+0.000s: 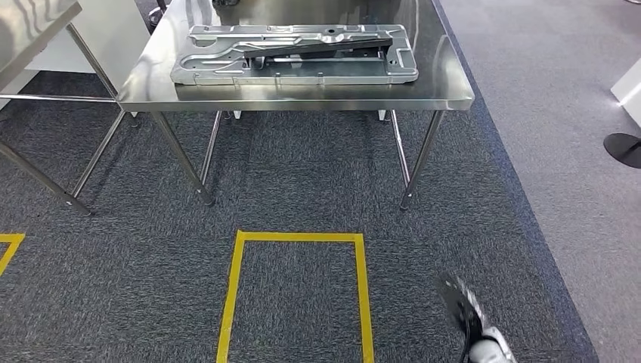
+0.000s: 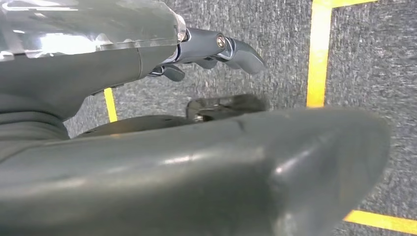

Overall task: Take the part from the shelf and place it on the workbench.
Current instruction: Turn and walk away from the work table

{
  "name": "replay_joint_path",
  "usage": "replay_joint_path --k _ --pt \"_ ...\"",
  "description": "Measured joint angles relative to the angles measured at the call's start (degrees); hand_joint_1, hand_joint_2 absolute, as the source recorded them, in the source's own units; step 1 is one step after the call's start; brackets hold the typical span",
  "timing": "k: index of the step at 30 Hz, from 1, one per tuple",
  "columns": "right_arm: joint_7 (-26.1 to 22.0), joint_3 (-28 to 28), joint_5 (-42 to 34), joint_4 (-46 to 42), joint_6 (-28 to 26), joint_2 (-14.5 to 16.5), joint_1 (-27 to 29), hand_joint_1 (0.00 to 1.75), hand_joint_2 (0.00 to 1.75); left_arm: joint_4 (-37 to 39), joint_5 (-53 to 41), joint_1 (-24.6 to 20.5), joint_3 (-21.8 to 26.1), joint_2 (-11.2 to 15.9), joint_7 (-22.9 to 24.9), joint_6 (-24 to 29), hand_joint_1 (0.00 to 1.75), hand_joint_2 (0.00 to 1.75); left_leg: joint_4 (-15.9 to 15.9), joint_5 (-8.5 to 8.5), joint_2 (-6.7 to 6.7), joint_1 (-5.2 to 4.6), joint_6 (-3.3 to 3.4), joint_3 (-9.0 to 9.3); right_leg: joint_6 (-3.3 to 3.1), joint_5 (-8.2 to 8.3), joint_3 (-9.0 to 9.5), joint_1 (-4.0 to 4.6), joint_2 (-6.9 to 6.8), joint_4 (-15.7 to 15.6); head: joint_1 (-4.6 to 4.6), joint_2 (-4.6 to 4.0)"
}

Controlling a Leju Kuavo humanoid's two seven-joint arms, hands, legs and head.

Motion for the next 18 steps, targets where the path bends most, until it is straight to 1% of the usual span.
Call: replay_joint_path --k 1,2,3,4,5,6,7,8,9,10,11,12,13,14,15,16,17,18 --pt "2.47 -2.18 -1.45 3.10 1.04 1.57 0.73 0.00 0.44 -0.02 -0.08 -0.27 -0.02 0.09 0.10 0.10 0.00 0.00 -4.23 -1.22 -0.18 -0.14 0.37 2.98 0.21 0.62 -0.43 0.07 0.08 0.09 0.00 0.00" --pt "5.13 -4.24 -2.75 5.86 1.96 3.17 1.51 0.00 0.87 -0.03 -0.08 -0.52 -0.03 0.16 0.23 0.22 0.00 0.00 -7.19 -2.26 -0.29 -0.28 0.70 4.84 0.47 1.29 -0.69 0.09 0.16 0.03 -0.01 0.00" --pt "7.94 -6.16 -3.77 8.36 2.68 4.68 2.46 0.00 1.31 -0.04 0.03 -0.71 -0.03 0.20 0.44 0.37 0.00 0.00 -8.84 -2.52 -0.26 -0.36 0.95 5.47 0.80 1.98 -0.86 0.12 0.22 -0.15 0.00 0.00" --pt "10.65 -7.82 -4.44 10.54 3.16 5.98 3.46 0.00 1.75 -0.03 0.19 -0.77 -0.01 0.22 0.69 0.56 0.00 0.00 -9.20 -2.15 -0.18 -0.25 1.20 5.20 1.12 2.48 -1.03 0.04 0.28 -0.31 0.00 0.00" --pt "13.39 -9.20 -4.70 12.45 3.47 7.29 4.51 0.00 1.75 -0.03 0.35 -0.74 0.02 0.25 0.93 0.80 0.00 0.00 -9.34 -1.37 -0.05 -0.17 1.53 4.71 1.41 1.96 -1.28 -0.08 0.45 -0.11 0.00 0.00" --pt "15.80 -10.36 -4.66 14.05 3.75 8.42 5.56 0.00 1.31 -0.02 0.48 -0.66 0.07 0.28 1.15 1.04 0.00 0.00 -9.54 -0.54 0.10 -0.08 1.87 4.05 1.63 0.07 -1.76 -0.18 0.63 1.03 0.01 0.00" --pt "17.62 -11.27 -4.48 15.38 3.99 9.44 6.38 0.00 0.87 -0.02 0.50 -0.51 0.10 0.32 1.31 1.26 0.00 0.00 -9.67 0.29 0.28 0.00 2.13 3.22 1.82 -2.90 -2.45 -0.29 0.81 3.24 0.01 0.00" --pt "18.83 -12.00 -4.24 16.47 4.20 10.37 6.99 0.00 0.44 -0.02 0.40 -0.39 0.13 0.35 1.49 1.53 0.00 0.00 -9.67 1.01 0.42 -0.09 2.30 2.24 2.00 -6.34 -3.24 -0.37 0.92 6.43 0.01 -0.01" --pt "19.14 -12.58 -4.06 17.31 4.27 11.05 7.37 0.00 0.00 -0.02 0.15 -0.25 0.14 0.38 1.72 1.86 0.00 0.00 -9.63 1.70 0.58 -0.13 2.37 1.20 2.20 -8.97 -3.96 -0.42 0.94 10.14 0.01 -0.01" --pt "18.81 -13.11 -3.96 18.03 4.26 11.64 7.54 0.00 0.00 -0.02 -0.24 -0.14 0.13 0.41 2.02 2.25 0.00 0.00 -9.57 2.41 0.76 -0.16 2.30 0.16 2.42 -9.82 -4.39 -0.48 0.96 13.60 0.01 -0.01" --pt "18.09 -13.61 -3.89 18.58 4.21 12.11 7.64 0.00 0.00 -0.02 -0.67 -0.06 0.10 0.44 2.34 2.61 0.00 0.00 -9.46 3.12 0.95 -0.16 2.17 -0.89 2.60 -8.89 -4.37 -0.58 0.96 16.15 0.01 -0.01" --pt "17.12 -14.07 -3.78 19.02 4.18 12.44 7.72 0.00 0.00 -0.02 -1.05 0.00 0.07 0.48 2.62 2.87 0.00 0.00 -9.26 3.82 1.13 -0.14 1.98 -1.98 2.73 -6.78 -3.62 -0.72 0.96 17.20 0.01 0.00" --pt "16.18 -14.43 -3.64 19.36 4.18 12.71 7.76 0.00 0.00 -0.02 -1.35 0.04 0.04 0.52 2.80 3.02 0.00 0.00 -8.96 4.46 1.23 -0.10 1.75 -3.05 2.79 -4.60 -1.96 -0.89 0.96 16.46 0.01 0.00" --pt "15.38 -14.66 -3.48 19.58 4.18 12.88 7.77 0.00 0.00 -0.02 -1.58 0.03 0.01 0.57 2.91 3.09 0.00 0.00 -8.50 4.97 1.30 -0.07 1.49 -3.99 2.75 -3.75 0.91 -1.05 0.97 13.63 0.01 0.00" --pt "14.64 -14.80 -3.34 19.73 4.18 12.99 7.74 0.00 0.00 -0.02 -1.77 0.02 -0.03 0.61 2.90 3.14 0.00 0.00 -7.87 5.30 1.30 -0.12 1.22 -4.80 2.63 -4.44 4.64 -1.08 0.98 9.10 0.01 0.00" --pt "14.05 -14.91 -3.25 19.84 4.20 13.07 7.67 0.00 0.00 -0.02 -2.01 0.00 -0.05 0.64 2.83 3.17 0.00 0.00 -7.19 5.55 1.32 -0.20 0.90 -5.41 2.31 -6.32 8.05 -1.06 0.98 4.43 0.01 0.00" --pt "13.49 -15.04 -3.16 19.97 4.23 13.16 7.60 0.00 0.00 -0.02 -2.31 -0.04 -0.10 0.67 2.71 3.22 0.00 0.00 -6.68 5.82 1.36 -0.23 0.54 -5.80 1.87 -8.18 10.51 -0.94 1.01 0.84 0.00 0.00" --pt "12.95 -15.21 -3.06 20.09 4.29 13.25 7.56 0.00 0.00 -0.02 -2.66 -0.05 -0.17 0.72 2.59 3.27 0.00 0.00 -6.42 6.14 1.40 -0.24 0.14 -6.07 1.35 -9.26 11.66 -0.75 1.03 -1.20 0.00 0.00"
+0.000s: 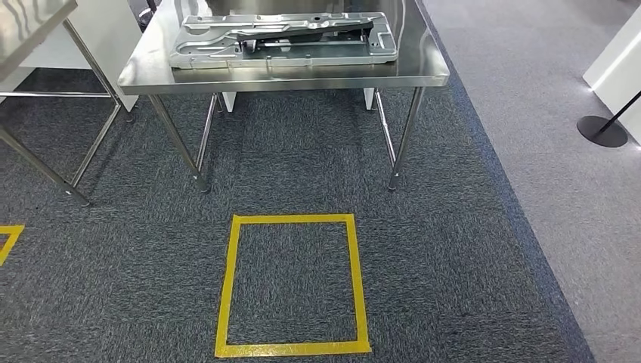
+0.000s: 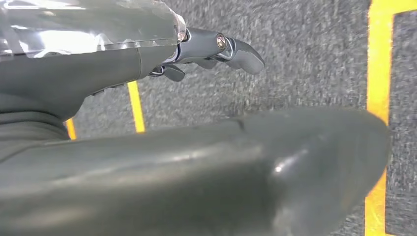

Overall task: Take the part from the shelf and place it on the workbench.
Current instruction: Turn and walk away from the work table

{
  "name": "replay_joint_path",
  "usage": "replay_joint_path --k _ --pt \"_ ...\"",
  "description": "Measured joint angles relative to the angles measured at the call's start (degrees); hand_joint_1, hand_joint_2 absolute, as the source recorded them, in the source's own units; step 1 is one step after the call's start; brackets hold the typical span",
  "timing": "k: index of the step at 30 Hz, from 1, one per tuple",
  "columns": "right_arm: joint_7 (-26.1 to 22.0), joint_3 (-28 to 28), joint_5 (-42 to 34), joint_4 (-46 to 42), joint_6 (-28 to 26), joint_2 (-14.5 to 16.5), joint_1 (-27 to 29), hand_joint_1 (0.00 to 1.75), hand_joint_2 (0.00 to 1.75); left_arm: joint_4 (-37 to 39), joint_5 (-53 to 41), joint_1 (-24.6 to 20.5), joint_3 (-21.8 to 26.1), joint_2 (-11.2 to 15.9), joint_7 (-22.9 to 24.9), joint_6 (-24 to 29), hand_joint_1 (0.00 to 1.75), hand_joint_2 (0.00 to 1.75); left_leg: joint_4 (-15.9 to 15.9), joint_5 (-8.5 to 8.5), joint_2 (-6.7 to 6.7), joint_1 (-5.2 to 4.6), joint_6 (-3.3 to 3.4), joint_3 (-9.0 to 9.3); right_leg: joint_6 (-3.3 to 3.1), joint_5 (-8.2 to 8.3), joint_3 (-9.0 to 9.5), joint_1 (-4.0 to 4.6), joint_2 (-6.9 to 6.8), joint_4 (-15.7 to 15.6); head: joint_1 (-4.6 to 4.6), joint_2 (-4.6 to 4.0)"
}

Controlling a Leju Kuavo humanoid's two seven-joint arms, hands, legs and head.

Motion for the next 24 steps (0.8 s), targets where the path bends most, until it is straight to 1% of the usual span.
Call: replay_joint_path --k 1,2,3,4,5,6,7,8,9,10,11,12,13,14,15,17,18,19,20,21,22,23,24 --pt "-0.44 -0.18 0.10 0.16 0.07 0.15 -0.02 0.00 0.00 0.00 -0.34 -0.01 -0.11 0.07 -0.06 0.03 0.00 0.00 0.07 0.35 0.02 0.11 -0.43 -0.22 -0.61 -0.19 -0.04 0.06 -0.02 -0.50 0.01 0.00" --pt "-0.80 -0.33 0.21 0.33 0.13 0.30 -0.02 0.00 0.00 0.00 -0.67 -0.02 -0.26 0.17 -0.09 0.04 0.00 0.44 0.27 0.20 -0.08 0.27 -0.83 -0.48 -1.15 0.28 -0.40 0.10 -0.07 -0.40 0.01 0.00" --pt "-1.05 -0.47 0.30 0.45 0.14 0.42 -0.01 0.00 0.00 0.00 -0.92 0.02 -0.43 0.26 -0.08 0.02 0.00 0.87 1.21 -0.84 -0.23 0.39 -1.17 -0.95 -1.63 0.77 -0.77 0.07 -0.16 -0.45 0.00 0.00" --pt "-1.19 -0.58 0.36 0.58 0.13 0.54 0.04 0.00 0.44 0.00 -1.08 0.10 -0.63 0.34 -0.07 -0.01 0.00 1.31 3.22 -2.77 -0.40 0.50 -1.44 -1.79 -2.01 1.29 -1.20 0.05 -0.25 -0.52 0.01 0.00" --pt "-1.26 -0.68 0.42 0.68 0.11 0.60 0.11 0.00 0.87 0.00 -1.24 0.17 -0.82 0.41 -0.03 -0.03 0.00 1.75 6.37 -5.33 -0.54 0.58 -1.66 -2.90 -2.27 1.72 -1.71 0.10 -0.33 -0.51 0.00 0.00" --pt "-1.28 -0.75 0.49 0.78 0.14 0.70 0.20 0.00 1.31 0.00 -1.43 0.24 -1.03 0.46 0.05 -0.04 0.00 1.75 10.21 -7.77 -0.60 0.62 -1.83 -4.14 -2.42 2.13 -2.26 0.21 -0.35 -0.47 -0.01 0.00" --pt "-1.32 -0.79 0.60 0.89 0.23 0.84 0.28 0.00 1.75 0.00 -1.63 0.27 -1.20 0.51 0.19 -0.05 0.00 1.75 13.63 -9.36 -0.62 0.65 -1.93 -5.05 -2.48 2.53 -2.82 0.34 -0.36 -0.42 0.00 0.00" --pt "-1.43 -0.81 0.79 0.99 0.42 1.00 0.33 0.00 1.75 0.00 -1.86 0.28 -1.33 0.56 0.37 -0.05 0.00 1.75 15.60 -9.88 -0.63 0.66 -1.94 -5.17 -2.49 2.87 -3.32 0.46 -0.33 -0.35 0.00 0.00" --pt "-1.62 -0.81 1.04 1.09 0.69 1.21 0.38 0.00 1.75 0.00 -2.06 0.26 -1.42 0.60 0.55 -0.04 0.00 1.75 15.41 -9.34 -0.64 0.67 -1.84 -4.20 -2.46 3.14 -3.71 0.55 -0.28 -0.28 -0.01 0.00" --pt "-1.87 -0.81 1.36 1.17 0.94 1.42 0.40 0.00 1.75 0.00 -2.15 0.24 -1.50 0.62 0.70 -0.03 0.00 1.75 12.91 -8.05 -0.65 0.66 -1.62 -2.11 -2.40 3.32 -3.97 0.63 -0.23 -0.20 -0.01 0.00" --pt "-2.13 -0.81 1.69 1.22 1.14 1.69 0.42 0.00 1.75 0.00 -2.18 0.20 -1.56 0.67 0.79 -0.02 0.00 1.75 8.81 -6.59 -0.67 0.63 -1.29 0.78 -2.31 3.45 -4.10 0.70 -0.19 -0.14 -0.01 0.00" --pt "-2.32 -0.81 2.03 1.26 1.23 2.04 0.42 0.00 1.75 0.00 -2.13 0.13 -1.61 0.78 0.82 -0.02 0.00 1.75 4.54 -5.68 -0.69 0.51 -0.87 3.66 -2.18 3.55 -4.25 0.81 -0.19 -0.07 -0.01 0.00" --pt "-2.43 -0.79 2.36 1.29 1.18 2.38 0.41 0.00 1.75 0.00 -2.03 0.08 -1.64 0.90 0.76 -0.04 0.00 1.75 1.34 -5.05 -0.68 0.36 -0.48 5.67 -1.97 3.68 -4.33 0.89 -0.20 -0.03 0.00 0.00" --pt "-2.48 -0.75 2.63 1.34 1.09 2.73 0.40 0.00 1.75 0.00 -1.91 0.04 -1.65 1.00 0.65 -0.10 0.00 1.75 -0.67 -4.93 -0.67 0.20 -0.12 6.82 -1.72 3.81 -4.40 0.94 -0.23 -0.01 0.01 0.00" --pt "-2.49 -0.70 2.85 1.39 0.97 3.05 0.38 0.00 1.75 0.00 -1.81 0.04 -1.65 1.11 0.48 -0.18 0.00 1.75 -1.32 -5.04 -0.66 0.04 0.14 7.05 -1.43 3.96 -4.47 0.96 -0.28 -0.03 0.01 0.00" --pt "-2.45 -0.59 3.14 1.47 0.65 3.45 0.32 0.00 1.75 0.00 -1.72 0.07 -1.65 1.22 0.13 -0.33 0.00 1.75 -1.99 -4.62 -0.61 0.22 0.71 6.91 -0.77 4.03 -4.48 0.98 -0.26 0.00 0.01 0.00" --pt "-2.43 -0.54 3.26 1.50 0.44 3.57 0.31 0.00 1.75 0.00 -1.70 0.07 -1.65 1.27 -0.03 -0.37 0.00 1.75 -2.35 -4.30 -0.59 0.37 1.05 6.89 -0.46 3.49 -4.80 0.97 -0.18 0.65 0.01 0.00" --pt "-2.39 -0.51 3.37 1.53 0.27 3.64 0.32 0.00 1.75 0.00 -1.70 0.03 -1.65 1.29 -0.15 -0.39 0.00 1.75 -2.70 -3.96 -0.56 0.52 1.38 6.82 -0.19 2.22 -5.71 0.94 -0.05 2.52 0.01 0.00" --pt "-2.37 -0.48 3.44 1.57 0.15 3.68 0.36 0.00 1.75 0.00 -1.69 0.01 -1.65 1.29 -0.25 -0.41 0.00 1.75 -2.86 -3.72 -0.52 0.54 1.59 6.67 0.02 0.40 -7.23 0.82 0.08 5.62 0.01 0.00" --pt "-2.37 -0.47 3.46 1.61 0.08 3.72 0.40 0.00 1.75 0.00 -1.69 0.01 -1.65 1.31 -0.34 -0.42 0.00 1.75 -2.87 -3.59 -0.52 0.48 1.76 6.42 0.22 -1.61 -9.24 0.77 0.15 9.64 0.01 0.00" --pt "-2.43 -0.46 3.45 1.62 0.05 3.75 0.46 0.00 1.75 0.00 -1.70 0.03 -1.65 1.34 -0.43 -0.42 0.00 1.75 -2.80 -3.51 -0.49 0.41 1.81 6.18 0.38 -3.13 -11.14 0.73 0.19 13.52 0.01 0.00" --pt "-2.54 -0.46 3.47 1.63 0.04 3.75 0.49 0.00 1.75 0.00 -1.73 0.08 -1.66 1.36 -0.52 -0.42 0.00 1.75 -2.70 -3.46 -0.47 0.35 1.81 6.02 0.50 -3.61 -12.27 0.71 0.19 15.91 0.01 0.00" --pt "-2.66 -0.45 3.56 1.64 0.01 3.76 0.50 0.00 1.75 0.00 -1.79 0.10 -1.68 1.38 -0.59 -0.42 0.00 1.75 -2.56 -3.45 -0.46 0.32 1.79 5.91 0.56 -2.99 -12.35 0.71 0.19 16.24 0.01 0.00"
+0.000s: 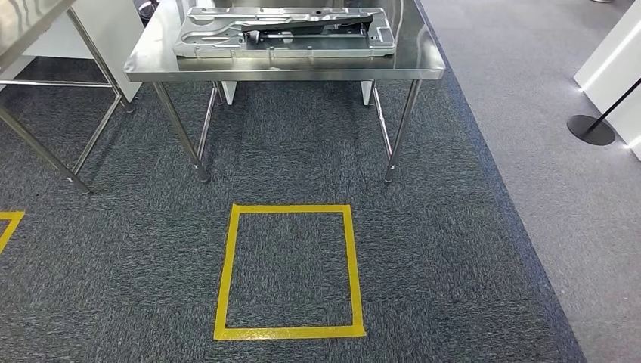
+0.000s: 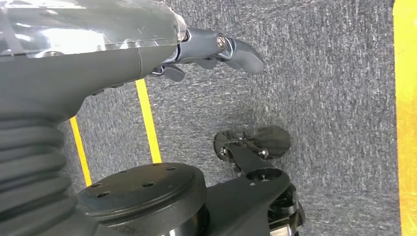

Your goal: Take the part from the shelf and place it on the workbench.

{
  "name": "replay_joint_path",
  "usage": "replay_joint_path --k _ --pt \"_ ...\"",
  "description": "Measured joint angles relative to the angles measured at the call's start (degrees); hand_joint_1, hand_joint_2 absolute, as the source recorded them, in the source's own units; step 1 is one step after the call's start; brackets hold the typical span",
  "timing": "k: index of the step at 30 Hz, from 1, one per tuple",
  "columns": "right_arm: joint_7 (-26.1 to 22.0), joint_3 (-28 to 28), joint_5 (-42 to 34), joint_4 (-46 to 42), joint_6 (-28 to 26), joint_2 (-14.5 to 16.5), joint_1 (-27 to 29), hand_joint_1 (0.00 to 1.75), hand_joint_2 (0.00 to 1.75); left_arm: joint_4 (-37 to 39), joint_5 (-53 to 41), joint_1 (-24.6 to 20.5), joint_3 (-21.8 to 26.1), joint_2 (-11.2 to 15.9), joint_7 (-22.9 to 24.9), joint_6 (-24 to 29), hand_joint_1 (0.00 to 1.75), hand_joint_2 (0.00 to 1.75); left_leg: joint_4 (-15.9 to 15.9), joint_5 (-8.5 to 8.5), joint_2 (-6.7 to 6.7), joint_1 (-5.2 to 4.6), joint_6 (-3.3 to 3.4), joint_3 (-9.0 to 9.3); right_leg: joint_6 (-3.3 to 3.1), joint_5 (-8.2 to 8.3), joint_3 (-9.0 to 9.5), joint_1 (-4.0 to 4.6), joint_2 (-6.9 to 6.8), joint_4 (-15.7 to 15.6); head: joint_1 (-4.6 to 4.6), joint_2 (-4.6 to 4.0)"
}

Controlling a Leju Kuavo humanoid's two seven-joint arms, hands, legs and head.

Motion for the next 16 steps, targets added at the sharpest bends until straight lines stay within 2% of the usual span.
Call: replay_joint_path --k 1,2,4,5,6,8,10,11,13,14,16 --pt "-0.14 0.03 0.14 0.00 -0.04 0.02 0.00 0.00 1.75 0.00 -0.10 -0.01 -0.03 0.01 -0.05 0.01 0.00 1.75 0.20 -0.02 -0.01 -0.01 -0.06 -0.06 -0.03 1.70 1.17 -0.01 0.00 -2.17 0.00 0.00" --pt "-0.26 0.07 0.28 0.01 -0.07 0.03 -0.05 0.00 1.75 0.00 -0.26 -0.04 -0.08 0.00 -0.05 0.01 0.00 1.75 0.45 -0.09 -0.04 -0.01 -0.15 -0.10 -0.13 3.88 3.16 -0.03 -0.02 -6.01 0.00 0.00" --pt "-0.80 0.12 0.39 0.01 0.03 0.12 -0.07 0.00 0.87 0.00 -0.52 -0.08 -0.17 0.00 -0.01 -0.04 0.00 0.87 1.11 -0.31 -0.13 -0.26 -0.56 -0.41 -0.63 6.52 6.60 0.04 0.00 -13.19 -0.01 0.00" --pt "-1.26 0.12 0.38 0.01 0.16 0.20 -0.07 0.00 0.44 0.00 -0.58 -0.05 -0.20 0.01 -0.01 -0.05 0.00 0.87 1.36 -0.38 -0.15 -0.39 -0.84 -0.63 -0.97 6.87 7.27 0.10 0.04 -14.96 -0.01 0.00" --pt "-1.80 0.12 0.51 0.02 0.32 0.31 -0.06 0.00 0.00 0.00 -0.56 -0.02 -0.21 0.03 -0.13 0.08 0.00 0.87 1.49 -0.35 -0.15 -0.50 -1.15 -0.83 -1.34 6.73 7.27 0.21 0.11 -15.46 -0.01 0.00" --pt "-2.60 0.20 1.08 0.05 0.52 0.57 0.05 0.00 0.87 0.00 -0.50 0.05 -0.21 0.07 -0.54 0.96 0.00 1.75 1.59 -0.30 -0.13 -0.43 -1.82 -1.07 -2.13 7.08 7.01 0.17 0.19 -15.72 -0.01 0.00" --pt "-2.85 0.44 1.73 0.09 0.47 0.88 0.11 0.00 1.75 0.00 -0.48 0.07 -0.20 0.07 -1.05 2.36 0.00 1.75 3.66 -1.86 -0.19 -0.25 -2.53 -1.98 -2.81 7.47 6.95 0.00 0.17 -16.07 -0.02 0.00" --pt "-2.90 0.59 1.98 0.09 0.50 1.07 0.09 0.00 1.75 0.00 -0.49 0.06 -0.19 0.07 -1.05 3.06 0.00 1.75 6.34 -3.56 -0.23 -0.12 -2.85 -3.14 -3.05 7.62 6.90 -0.06 0.14 -16.17 -0.02 0.00" --pt "-2.98 0.88 2.48 0.09 0.80 1.34 0.01 0.00 1.75 0.00 -0.71 0.07 -0.20 0.07 -0.13 4.13 0.00 1.75 13.96 -7.35 -0.24 0.06 -3.31 -6.45 -3.25 7.71 6.67 -0.01 0.11 -16.11 -0.02 0.00" --pt "-2.97 1.01 2.70 0.09 0.99 1.46 -0.06 0.00 1.75 0.00 -0.90 0.12 -0.21 0.07 0.56 4.43 0.00 1.75 16.83 -8.23 -0.24 0.12 -3.44 -7.68 -3.26 7.72 6.59 0.02 0.11 -16.06 -0.02 0.00" --pt "-2.82 1.16 3.06 0.09 1.14 1.59 -0.23 0.00 1.75 0.00 -1.22 0.23 -0.21 0.07 1.43 4.64 0.00 1.75 18.22 -7.81 -0.24 0.19 -3.48 -8.16 -3.25 7.72 6.55 0.05 0.13 -15.97 -0.02 0.00"
